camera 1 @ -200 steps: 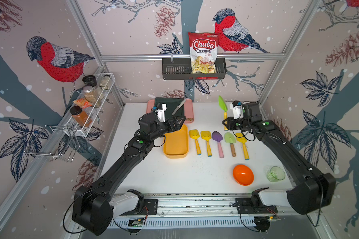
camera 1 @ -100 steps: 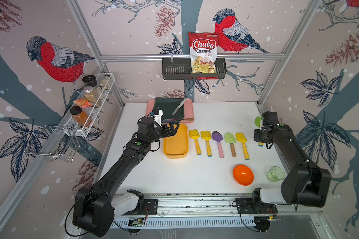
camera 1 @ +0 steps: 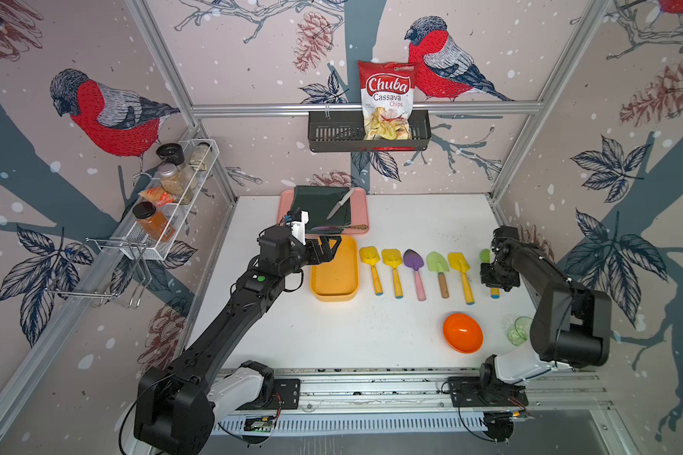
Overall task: Take the shovel out of the storage box
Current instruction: Place the shovel at the center of the board.
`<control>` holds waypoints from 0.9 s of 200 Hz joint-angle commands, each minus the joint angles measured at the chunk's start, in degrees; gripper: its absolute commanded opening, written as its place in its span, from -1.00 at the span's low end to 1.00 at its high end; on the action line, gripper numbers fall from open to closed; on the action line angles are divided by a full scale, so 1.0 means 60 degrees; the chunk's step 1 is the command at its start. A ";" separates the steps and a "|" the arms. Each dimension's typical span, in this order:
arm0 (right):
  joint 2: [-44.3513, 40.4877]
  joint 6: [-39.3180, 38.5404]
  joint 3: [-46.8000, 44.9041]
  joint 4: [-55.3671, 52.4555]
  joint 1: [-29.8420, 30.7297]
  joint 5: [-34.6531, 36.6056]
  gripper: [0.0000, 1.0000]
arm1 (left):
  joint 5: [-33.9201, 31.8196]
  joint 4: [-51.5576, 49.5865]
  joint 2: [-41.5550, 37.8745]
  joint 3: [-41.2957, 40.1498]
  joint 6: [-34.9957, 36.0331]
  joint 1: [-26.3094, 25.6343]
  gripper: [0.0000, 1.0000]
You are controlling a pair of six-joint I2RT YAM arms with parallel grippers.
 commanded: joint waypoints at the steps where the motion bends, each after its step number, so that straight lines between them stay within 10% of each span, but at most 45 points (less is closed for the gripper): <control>1: 0.0346 -0.0127 0.0098 0.0138 0.0158 -0.0159 -0.72 | 0.0001 0.0158 -0.0025 0.0011 0.0222 0.0035 0.97; 180: 0.0918 0.0281 0.0009 0.0203 0.0381 0.0483 -0.18 | -0.0262 0.0061 0.0036 -0.0048 0.0411 0.0028 0.97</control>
